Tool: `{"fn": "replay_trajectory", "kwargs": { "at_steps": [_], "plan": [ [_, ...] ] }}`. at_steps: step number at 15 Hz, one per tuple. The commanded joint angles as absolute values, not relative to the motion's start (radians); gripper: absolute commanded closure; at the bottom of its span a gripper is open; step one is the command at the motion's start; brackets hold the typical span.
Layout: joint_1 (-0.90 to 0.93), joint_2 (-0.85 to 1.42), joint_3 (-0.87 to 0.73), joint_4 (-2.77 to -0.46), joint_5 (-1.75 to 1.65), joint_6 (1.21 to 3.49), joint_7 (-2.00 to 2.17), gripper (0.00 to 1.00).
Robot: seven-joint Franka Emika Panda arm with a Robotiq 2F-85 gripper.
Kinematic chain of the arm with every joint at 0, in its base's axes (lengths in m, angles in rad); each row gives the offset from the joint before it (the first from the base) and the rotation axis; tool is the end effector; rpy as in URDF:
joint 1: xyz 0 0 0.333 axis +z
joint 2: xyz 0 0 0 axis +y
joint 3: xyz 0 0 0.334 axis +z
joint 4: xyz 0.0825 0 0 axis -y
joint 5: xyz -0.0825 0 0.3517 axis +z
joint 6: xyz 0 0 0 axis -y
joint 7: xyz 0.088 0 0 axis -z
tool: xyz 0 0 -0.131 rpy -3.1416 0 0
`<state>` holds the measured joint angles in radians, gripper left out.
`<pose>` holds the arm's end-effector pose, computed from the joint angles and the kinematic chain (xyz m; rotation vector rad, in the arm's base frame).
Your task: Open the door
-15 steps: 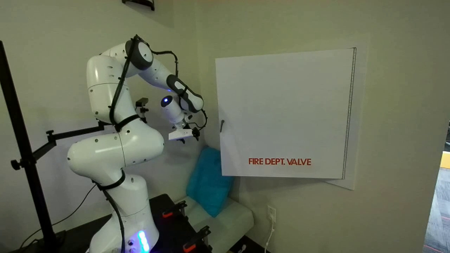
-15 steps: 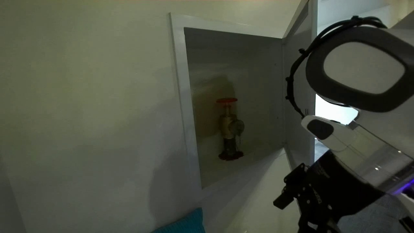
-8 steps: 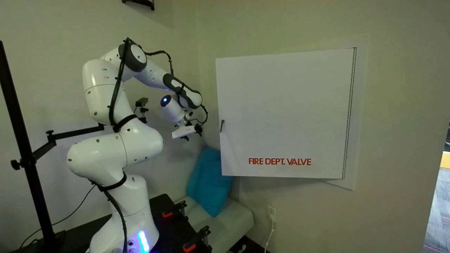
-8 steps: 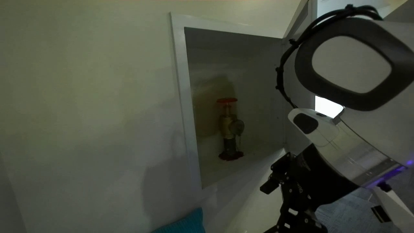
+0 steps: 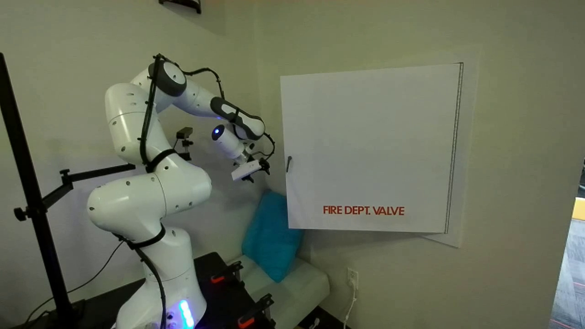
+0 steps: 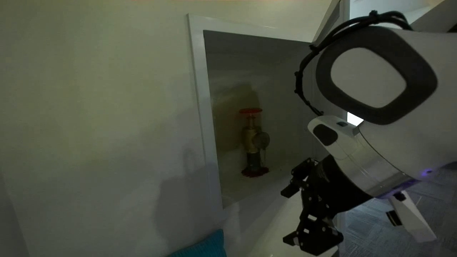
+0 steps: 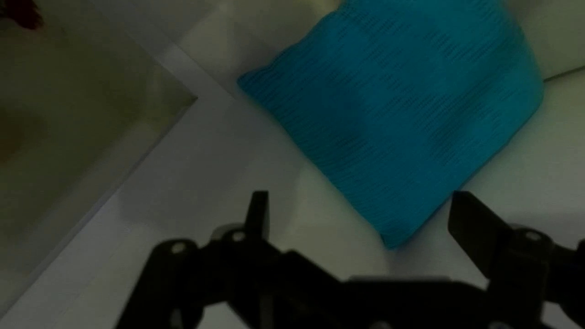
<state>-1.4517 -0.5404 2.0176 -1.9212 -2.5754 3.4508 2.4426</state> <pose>0.3792 0.3651 0.3281 2.4551 1.3704 1.0618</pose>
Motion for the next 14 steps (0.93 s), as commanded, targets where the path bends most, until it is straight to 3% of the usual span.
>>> {"fn": "replay_trajectory", "kwargs": {
  "at_steps": [1,3,4,5,14],
  "plan": [
    [-1.401,-0.656,1.935,-1.859,-2.626,3.475,2.481,0.0],
    [-1.379,-0.705,1.891,-1.851,-2.603,3.475,2.449,0.0],
    [-1.37,-0.725,1.872,-1.845,-2.604,3.475,2.453,0.09],
    [-1.355,-0.756,1.845,-1.844,-2.604,3.475,2.46,0.28],
    [-1.288,-0.954,1.711,-1.96,-2.604,3.467,2.512,0.96]
  ]
}}
